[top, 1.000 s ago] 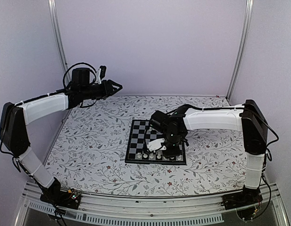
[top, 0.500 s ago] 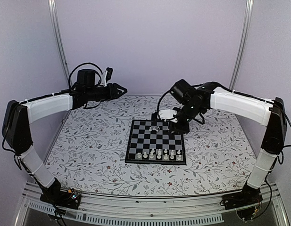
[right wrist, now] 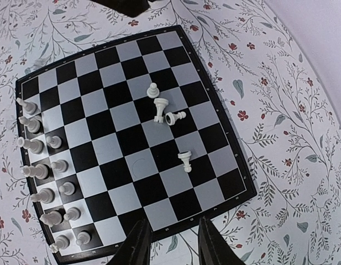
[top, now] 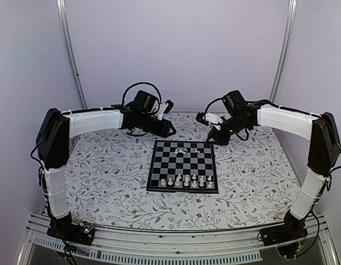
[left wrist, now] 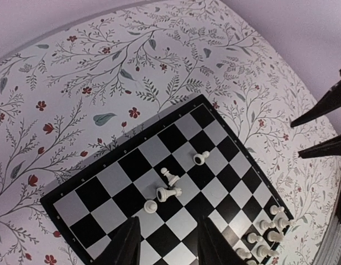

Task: Set up the chess pieces on the board
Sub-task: Pick up the chess piece from the chessboard.

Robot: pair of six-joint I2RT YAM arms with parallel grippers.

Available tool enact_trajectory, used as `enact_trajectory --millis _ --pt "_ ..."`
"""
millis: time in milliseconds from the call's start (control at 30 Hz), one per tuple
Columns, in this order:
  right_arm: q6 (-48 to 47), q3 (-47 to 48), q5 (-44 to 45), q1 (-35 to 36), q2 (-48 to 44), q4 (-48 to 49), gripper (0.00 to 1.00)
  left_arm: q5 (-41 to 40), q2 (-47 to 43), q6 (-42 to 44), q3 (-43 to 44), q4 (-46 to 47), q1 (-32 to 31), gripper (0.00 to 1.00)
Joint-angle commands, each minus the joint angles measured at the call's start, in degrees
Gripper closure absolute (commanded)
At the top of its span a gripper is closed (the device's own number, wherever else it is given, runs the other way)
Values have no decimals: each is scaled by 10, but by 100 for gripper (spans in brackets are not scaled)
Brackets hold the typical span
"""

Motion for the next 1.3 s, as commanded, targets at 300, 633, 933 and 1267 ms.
enact_trajectory --millis 300,633,933,1267 --pt "6 -91 18 -17 -35 83 67 -132 160 73 172 -153 -56 62" --pt "-3 -101 14 -18 -35 86 67 -169 202 64 217 -191 -71 70" --pt "-6 -104 17 -18 -33 86 67 -172 210 65 212 -198 -73 75" --pt "-8 -105 19 -18 -29 86 68 -162 222 63 216 -198 -73 79"
